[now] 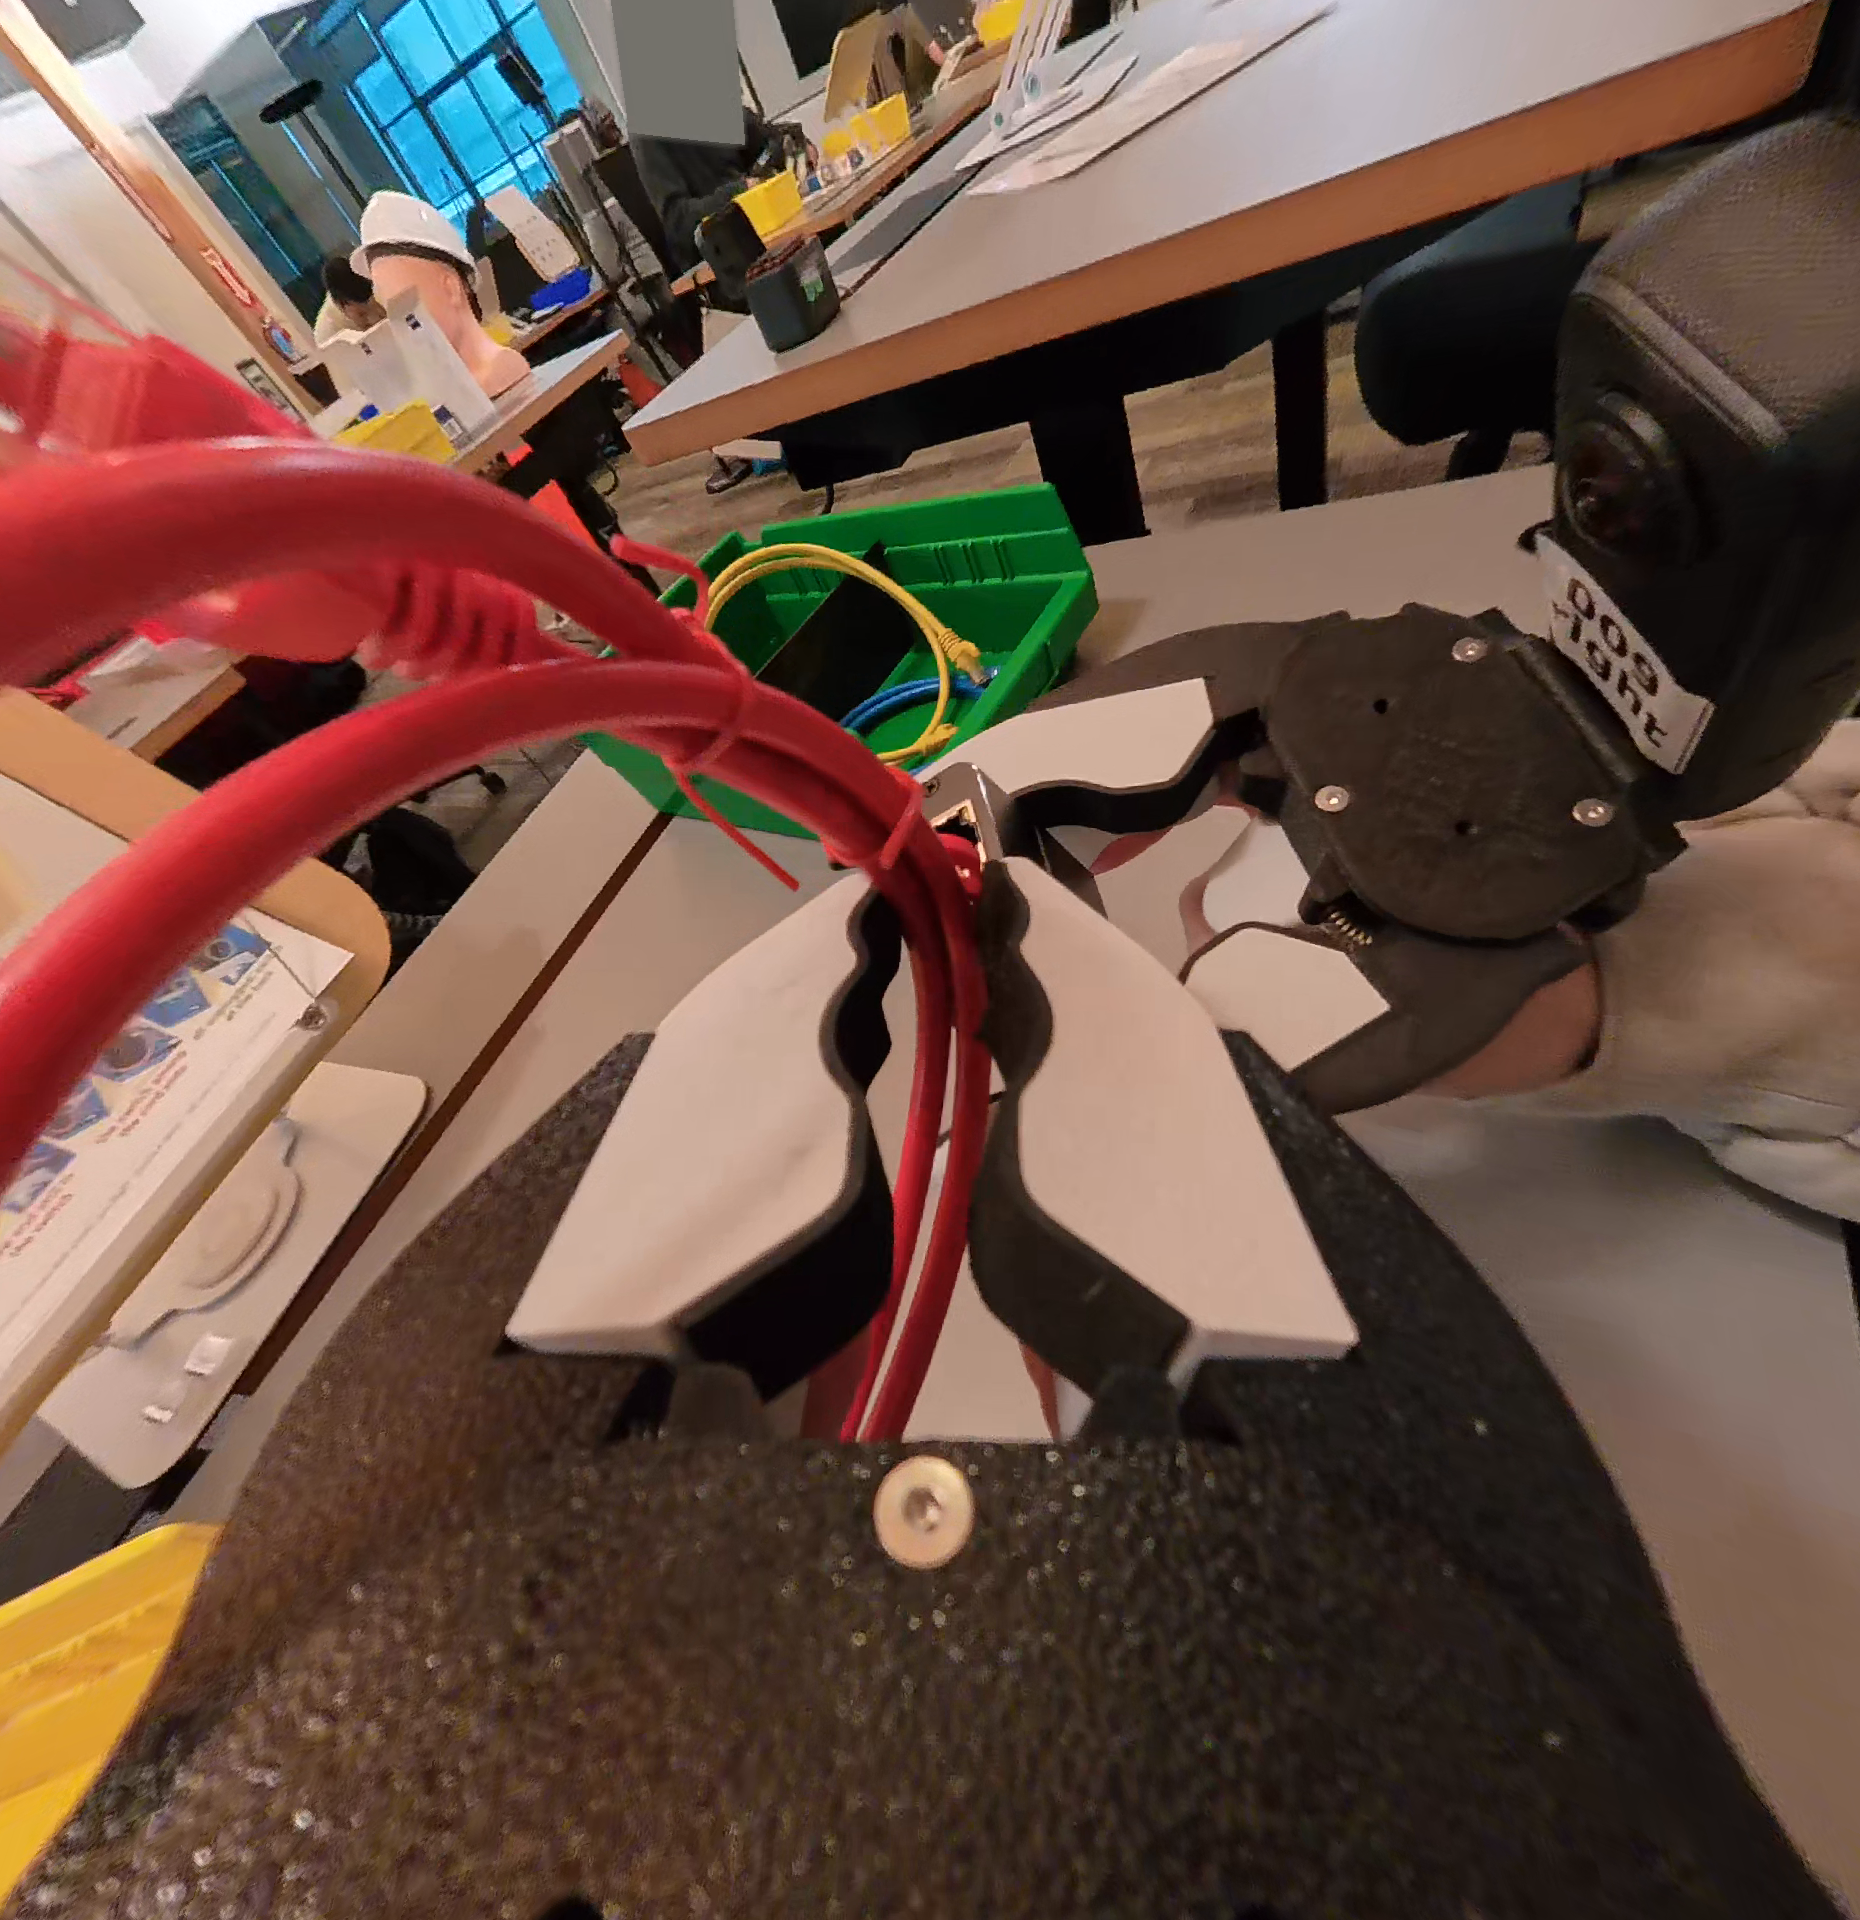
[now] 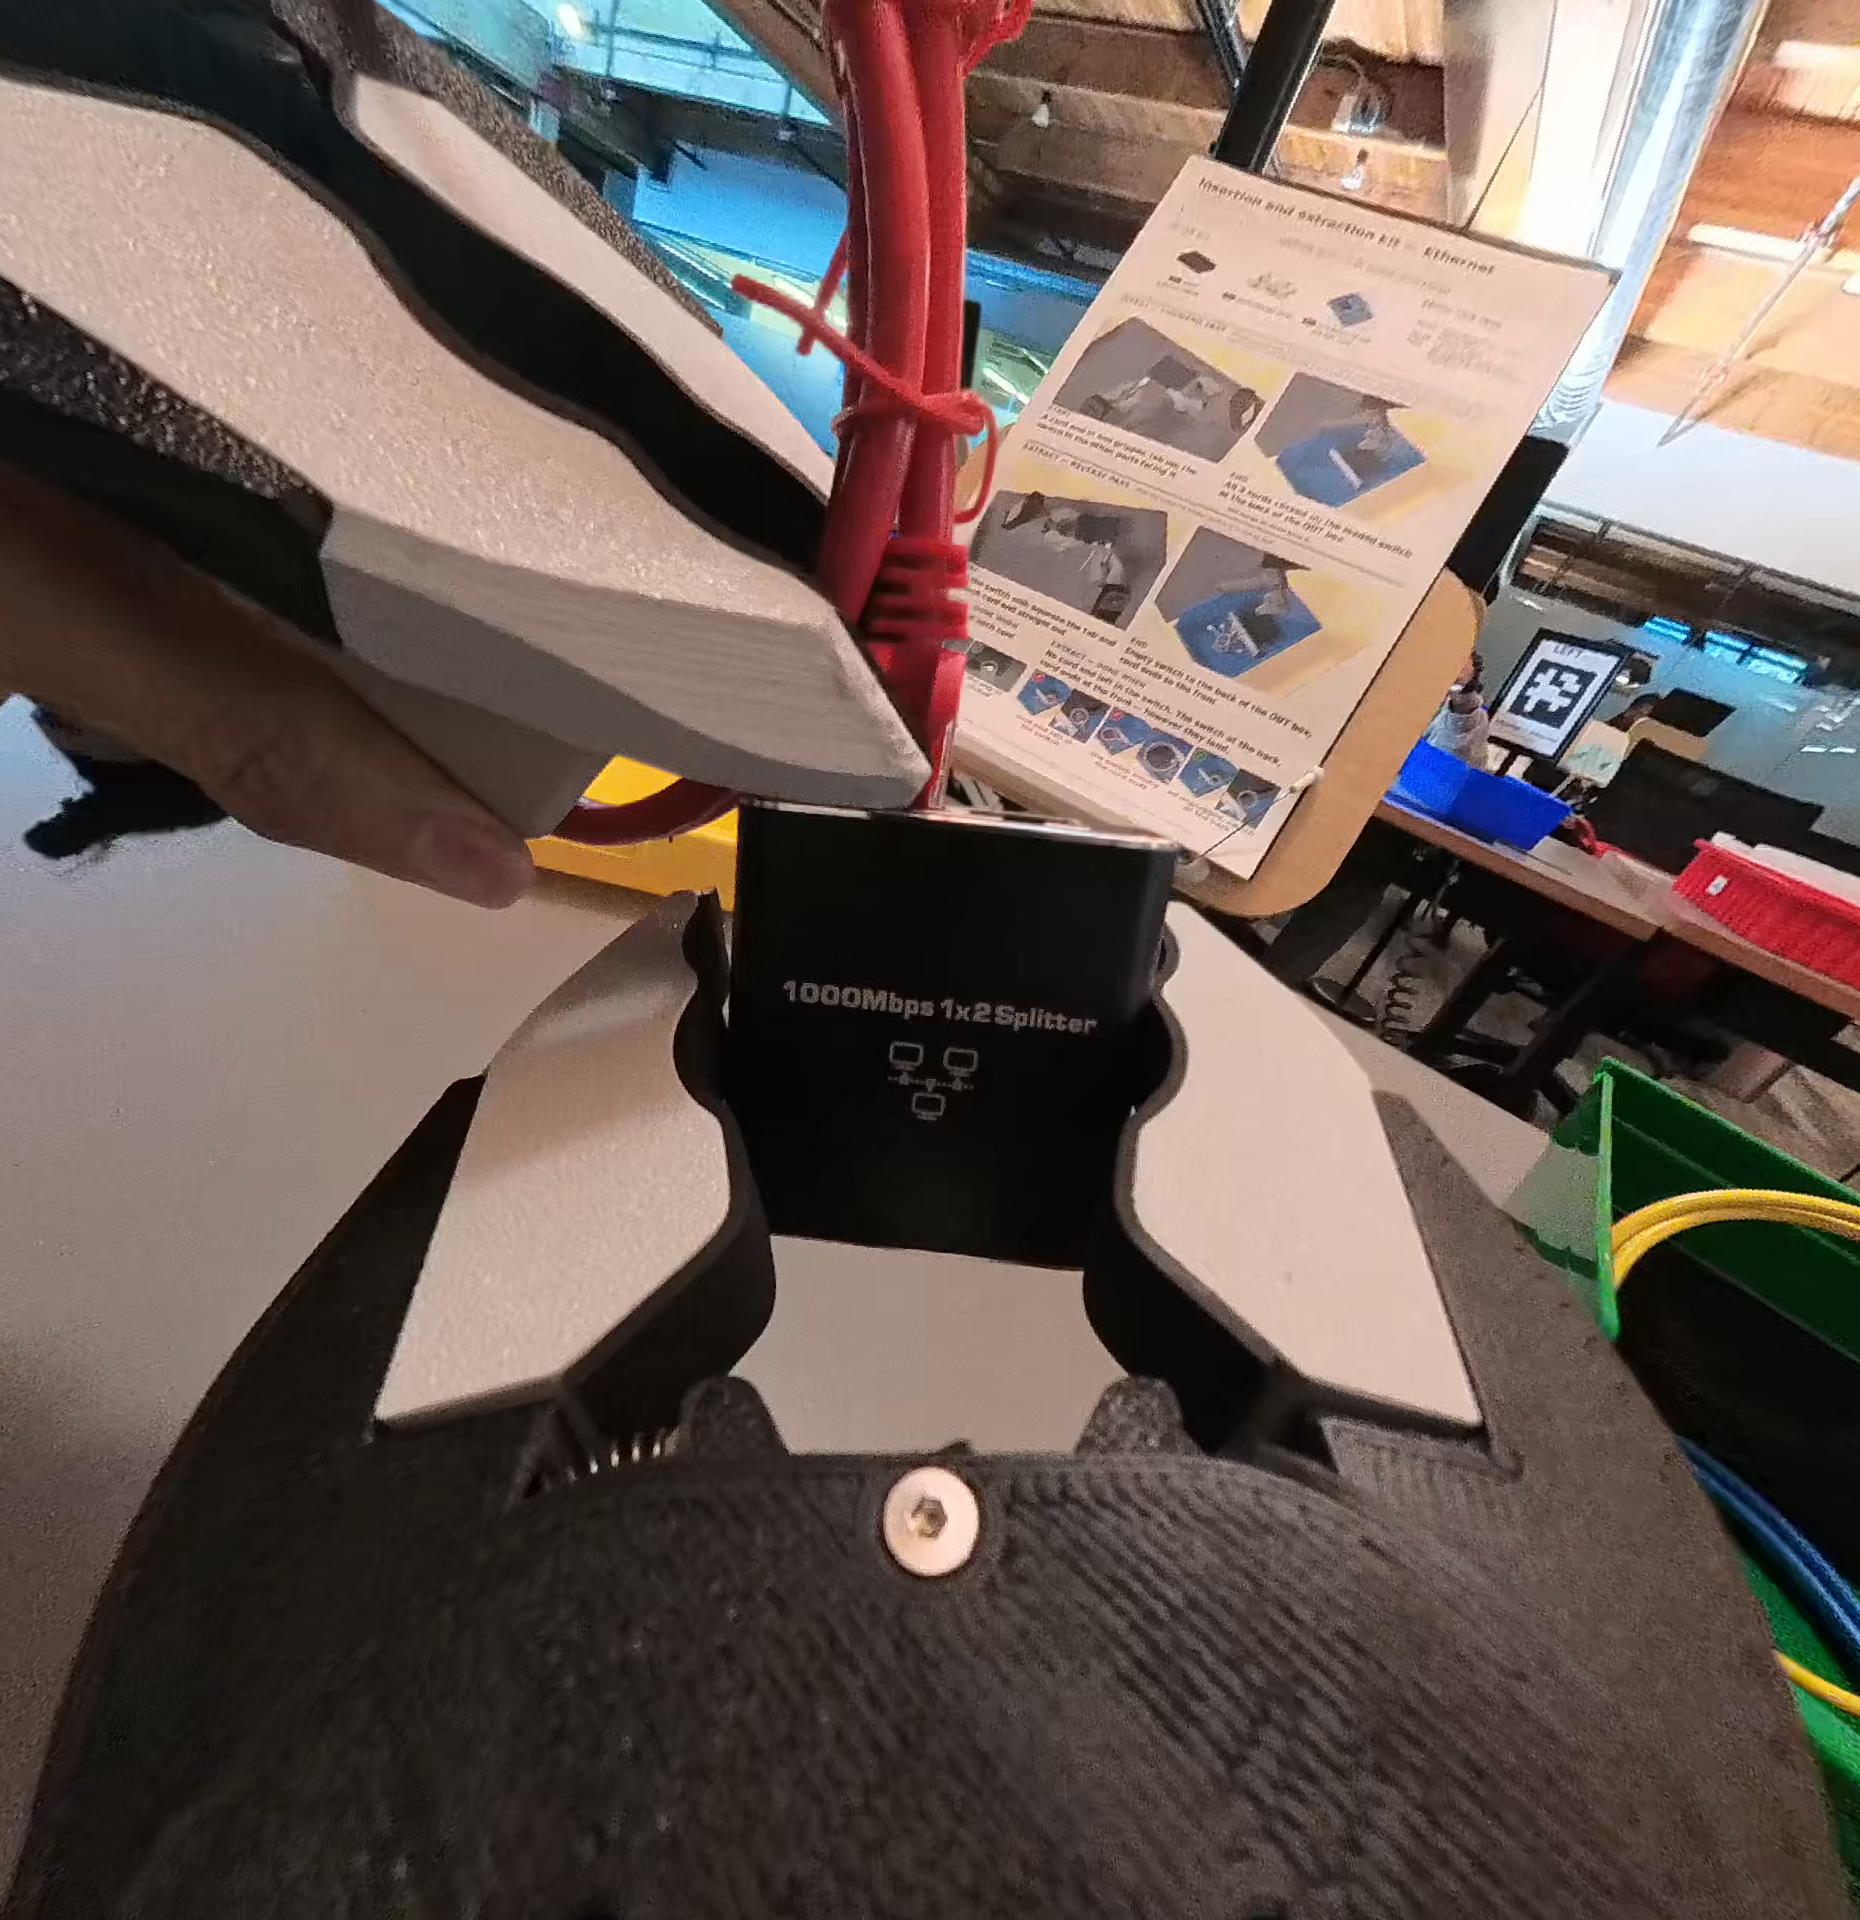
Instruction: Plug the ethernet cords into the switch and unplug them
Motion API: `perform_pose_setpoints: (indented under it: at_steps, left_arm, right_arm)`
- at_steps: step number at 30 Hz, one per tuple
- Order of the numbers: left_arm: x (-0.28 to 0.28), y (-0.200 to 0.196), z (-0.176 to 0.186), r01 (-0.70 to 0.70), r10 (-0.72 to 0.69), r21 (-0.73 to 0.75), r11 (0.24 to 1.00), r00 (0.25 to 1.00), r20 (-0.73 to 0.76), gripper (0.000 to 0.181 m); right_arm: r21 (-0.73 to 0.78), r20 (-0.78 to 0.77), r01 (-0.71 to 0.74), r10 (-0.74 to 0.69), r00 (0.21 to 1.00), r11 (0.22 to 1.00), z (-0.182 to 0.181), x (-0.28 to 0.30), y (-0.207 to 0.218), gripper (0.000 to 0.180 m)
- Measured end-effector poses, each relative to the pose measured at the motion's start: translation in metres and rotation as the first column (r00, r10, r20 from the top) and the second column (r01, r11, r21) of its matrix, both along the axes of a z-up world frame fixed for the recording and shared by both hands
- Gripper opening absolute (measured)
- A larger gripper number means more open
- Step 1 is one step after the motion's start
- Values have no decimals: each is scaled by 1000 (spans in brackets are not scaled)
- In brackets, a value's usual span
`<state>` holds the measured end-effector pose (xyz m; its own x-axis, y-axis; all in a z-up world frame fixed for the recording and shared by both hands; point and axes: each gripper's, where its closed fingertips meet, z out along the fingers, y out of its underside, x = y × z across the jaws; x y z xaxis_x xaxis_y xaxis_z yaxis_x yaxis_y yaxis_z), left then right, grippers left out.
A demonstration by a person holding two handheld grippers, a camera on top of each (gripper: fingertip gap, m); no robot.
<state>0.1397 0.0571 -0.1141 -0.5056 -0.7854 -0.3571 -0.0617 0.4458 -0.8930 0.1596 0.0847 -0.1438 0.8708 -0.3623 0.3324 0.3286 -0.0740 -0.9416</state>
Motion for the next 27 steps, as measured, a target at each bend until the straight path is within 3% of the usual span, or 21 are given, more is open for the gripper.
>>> perform_pose_setpoints:
  at_steps: [7, 16, 18, 22, 27]
  left_arm:
    - [1, 0, -5, -10, 9, -29, 1000, 999, -39, 15]
    - [1, 1, -8, -3, -29, -249, 968, 992, -125, 14]
    - [1, 2, -10, -12, -19, -225, 974, 991, -134, 14]
    - [4, 1, -17, -49, 47, -13, 999, 989, -137, 14]
    - [1, 5, -19, -29, -20, -254, 967, 982, -189, 14]
  right_arm:
    - [21, -25, -27, 28, 999, 999, -5, 0, 2, 78]
    - [6, 11, -16, 16, 1000, 1000, -7, 1, 2, 78]
    - [3, 5, -21, 20, 1000, 1000, -9, 1, 2, 78]
    - [-19, -12, -18, 18, 1000, 1000, -18, 6, 3, 78]
    - [-30, 11, -24, 24, 1000, 999, -18, 2, 5, 78]
